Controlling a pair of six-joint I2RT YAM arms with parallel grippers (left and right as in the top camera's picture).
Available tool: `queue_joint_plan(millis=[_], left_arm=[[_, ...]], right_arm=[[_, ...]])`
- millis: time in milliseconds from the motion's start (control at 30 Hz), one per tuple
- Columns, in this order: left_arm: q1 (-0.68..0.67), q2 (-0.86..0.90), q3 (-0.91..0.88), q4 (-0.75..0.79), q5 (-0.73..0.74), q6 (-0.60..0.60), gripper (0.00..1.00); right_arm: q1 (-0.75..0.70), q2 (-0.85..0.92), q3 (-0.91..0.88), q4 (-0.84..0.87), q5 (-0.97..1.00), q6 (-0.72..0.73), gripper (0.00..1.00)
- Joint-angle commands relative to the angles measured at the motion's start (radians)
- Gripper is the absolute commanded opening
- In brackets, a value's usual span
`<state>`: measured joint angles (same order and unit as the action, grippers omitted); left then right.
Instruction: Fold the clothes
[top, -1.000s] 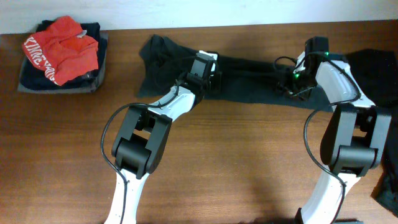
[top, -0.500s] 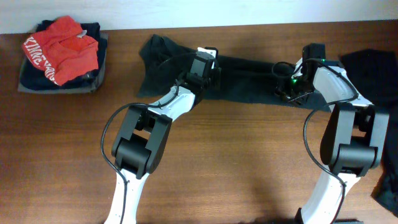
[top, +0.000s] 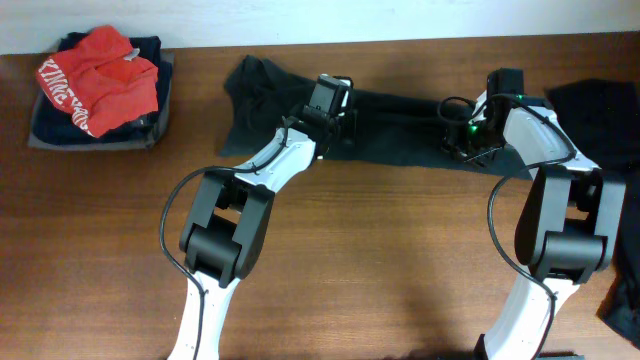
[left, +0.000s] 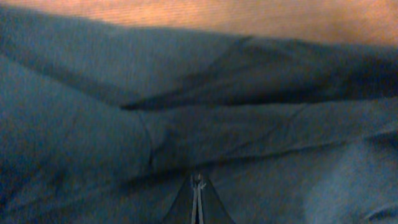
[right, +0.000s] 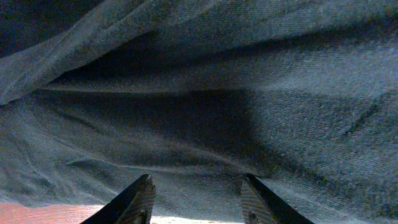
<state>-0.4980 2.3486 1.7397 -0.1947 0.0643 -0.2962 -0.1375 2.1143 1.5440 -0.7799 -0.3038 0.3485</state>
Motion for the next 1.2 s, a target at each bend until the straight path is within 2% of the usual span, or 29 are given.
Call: queue_joint_plan(millis=[0, 500, 767, 1167], left_arm=[[0.003, 0.023, 0.016, 0.029, 0.017, -0.002, 0.01], [0.010, 0.071, 0.016, 0.034, 0.018, -0.002, 0.01], [0.010, 0.088, 0.016, 0.149, -0.010, -0.003, 0.01], [0.027, 0.125, 0.016, 0.212, -0.106, -0.002, 0.01]], right_arm=[[0.008, 0.007, -0.010, 0.002, 0.013, 0.009, 0.50], [0.008, 0.007, -0.013, 0.014, 0.014, 0.009, 0.51], [0.008, 0.009, -0.018, 0.014, 0.014, 0.009, 0.50], [0.008, 0.023, -0.031, 0.029, 0.013, 0.009, 0.50]])
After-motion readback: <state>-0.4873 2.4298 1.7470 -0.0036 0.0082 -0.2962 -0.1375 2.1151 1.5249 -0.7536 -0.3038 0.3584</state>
